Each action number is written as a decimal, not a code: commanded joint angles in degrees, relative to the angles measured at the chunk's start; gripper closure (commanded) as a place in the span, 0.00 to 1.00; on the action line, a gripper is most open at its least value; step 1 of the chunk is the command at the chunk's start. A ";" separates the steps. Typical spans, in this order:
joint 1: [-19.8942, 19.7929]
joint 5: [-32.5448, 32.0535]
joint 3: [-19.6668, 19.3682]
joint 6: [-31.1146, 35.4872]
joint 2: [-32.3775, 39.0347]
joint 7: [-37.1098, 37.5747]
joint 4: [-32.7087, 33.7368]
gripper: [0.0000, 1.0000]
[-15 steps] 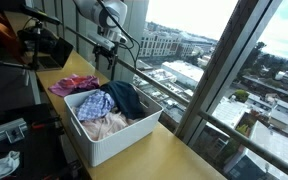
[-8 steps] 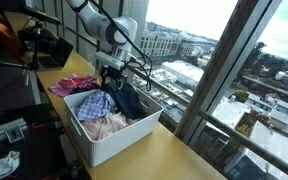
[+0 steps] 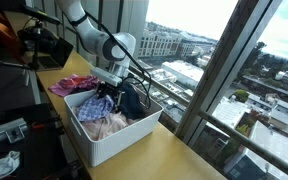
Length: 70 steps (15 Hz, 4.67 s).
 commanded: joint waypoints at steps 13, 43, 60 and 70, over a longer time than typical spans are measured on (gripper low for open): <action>-2.59 0.38 0.18 14.94 10.83 -1.06 -4.72 0.32; 10.56 2.63 11.48 2.11 -23.60 6.42 5.26 1.00; 17.79 2.99 14.80 -5.21 -6.78 8.51 24.49 1.00; 15.83 6.05 13.48 -3.73 -0.75 7.30 23.25 1.00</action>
